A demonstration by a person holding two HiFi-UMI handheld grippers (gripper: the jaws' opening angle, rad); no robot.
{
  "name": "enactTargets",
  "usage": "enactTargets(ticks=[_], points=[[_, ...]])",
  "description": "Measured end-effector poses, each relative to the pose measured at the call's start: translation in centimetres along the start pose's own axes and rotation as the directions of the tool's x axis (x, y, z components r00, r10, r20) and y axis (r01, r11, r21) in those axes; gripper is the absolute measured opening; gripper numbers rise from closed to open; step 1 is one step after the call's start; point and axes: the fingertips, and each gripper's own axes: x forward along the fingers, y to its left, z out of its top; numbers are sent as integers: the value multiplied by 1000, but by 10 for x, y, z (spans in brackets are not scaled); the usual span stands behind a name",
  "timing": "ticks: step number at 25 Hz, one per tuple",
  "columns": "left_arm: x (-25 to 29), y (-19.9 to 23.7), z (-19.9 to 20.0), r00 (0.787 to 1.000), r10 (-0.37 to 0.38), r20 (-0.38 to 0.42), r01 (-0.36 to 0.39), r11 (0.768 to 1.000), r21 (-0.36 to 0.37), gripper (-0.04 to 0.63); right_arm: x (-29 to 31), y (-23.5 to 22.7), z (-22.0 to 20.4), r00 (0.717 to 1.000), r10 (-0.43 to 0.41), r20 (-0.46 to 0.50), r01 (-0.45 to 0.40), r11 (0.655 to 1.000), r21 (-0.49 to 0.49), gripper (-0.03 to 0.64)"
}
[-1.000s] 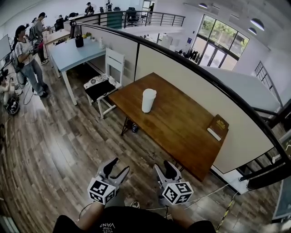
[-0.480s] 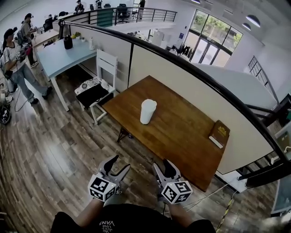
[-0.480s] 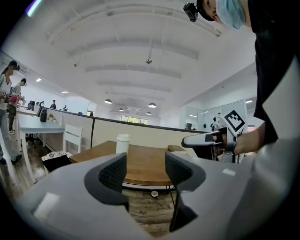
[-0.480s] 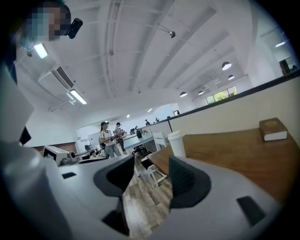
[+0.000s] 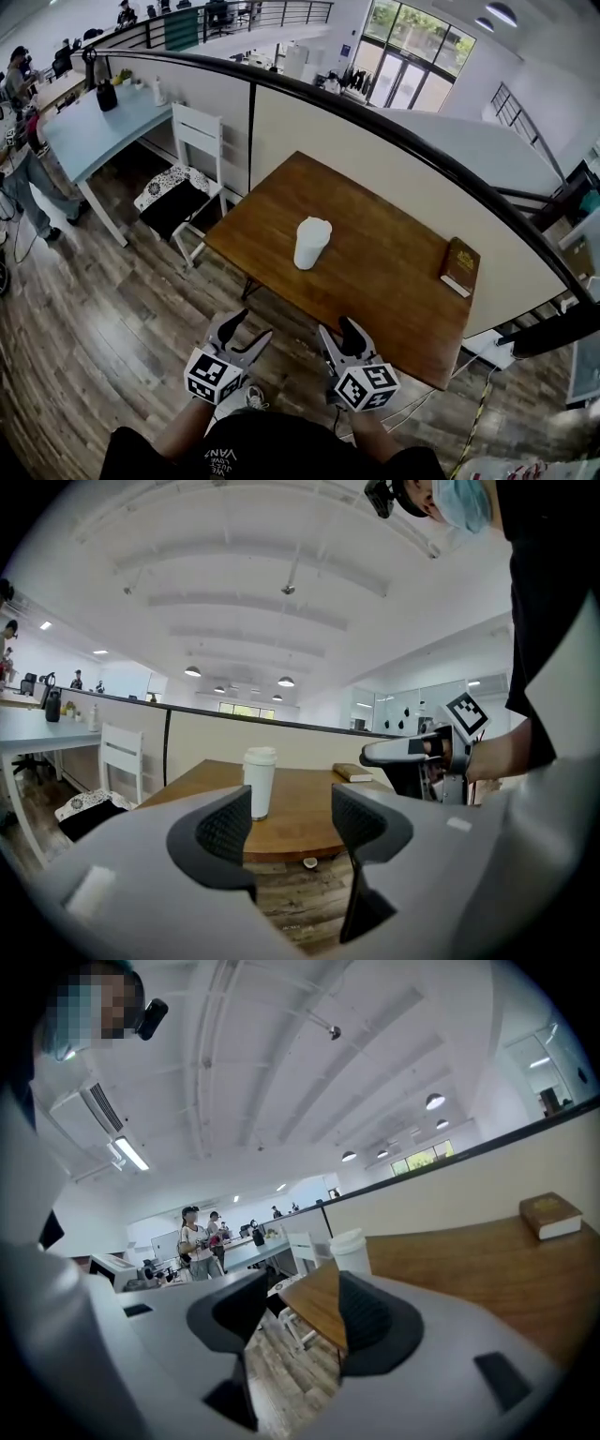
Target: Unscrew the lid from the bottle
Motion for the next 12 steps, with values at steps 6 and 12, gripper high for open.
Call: enactTargets(ticks=[6,12], points=[[25,36,-5,999,-38,-9,38,999,21,253,31,-9,9,999,-48,21,48,999,-8,206],[58,52,-10,999,-39,-32,39,999,-4,262,60,-31,24,999,-41,31,42,999,-34,221]])
